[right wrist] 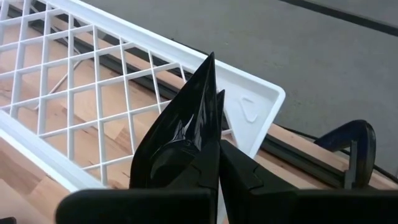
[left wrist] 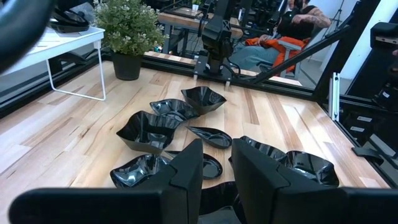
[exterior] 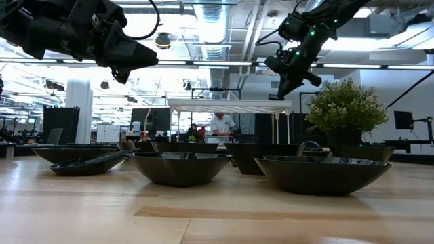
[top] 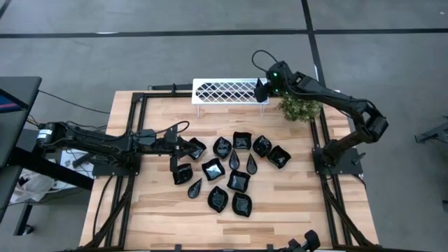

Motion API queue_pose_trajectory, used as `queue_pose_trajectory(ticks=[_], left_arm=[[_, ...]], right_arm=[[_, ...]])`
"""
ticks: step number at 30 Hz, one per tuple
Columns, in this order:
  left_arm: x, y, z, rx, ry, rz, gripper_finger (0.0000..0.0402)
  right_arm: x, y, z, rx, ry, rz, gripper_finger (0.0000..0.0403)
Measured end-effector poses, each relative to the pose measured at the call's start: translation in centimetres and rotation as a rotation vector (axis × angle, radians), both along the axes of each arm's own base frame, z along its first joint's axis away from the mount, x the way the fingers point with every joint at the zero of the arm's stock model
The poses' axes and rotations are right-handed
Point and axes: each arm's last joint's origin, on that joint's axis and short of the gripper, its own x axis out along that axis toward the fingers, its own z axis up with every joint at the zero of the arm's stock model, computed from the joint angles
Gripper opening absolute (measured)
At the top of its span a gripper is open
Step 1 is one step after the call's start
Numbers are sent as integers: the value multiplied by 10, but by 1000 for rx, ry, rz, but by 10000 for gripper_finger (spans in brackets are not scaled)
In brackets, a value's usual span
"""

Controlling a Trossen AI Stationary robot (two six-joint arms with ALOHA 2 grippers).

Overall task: Pick & Place Mini shaped plates
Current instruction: Stack the drop shaped plate on top of the drop shaped plate on the shelf

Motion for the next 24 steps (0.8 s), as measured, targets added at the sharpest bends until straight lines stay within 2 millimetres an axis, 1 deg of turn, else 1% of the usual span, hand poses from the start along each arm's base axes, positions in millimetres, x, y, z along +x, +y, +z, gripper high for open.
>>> queue_pose_trajectory(ticks=[11, 19, 24], left_arm=[[0, 0, 0, 0, 0, 0, 88], [0, 0, 0, 0, 0, 0, 88], [0, 0, 0, 0, 0, 0, 88]], right_arm=[[0, 0, 0, -7, 11, 12, 4], [0, 0, 0, -5, 7, 8, 66], [1, -1, 1, -18, -2, 12, 81]])
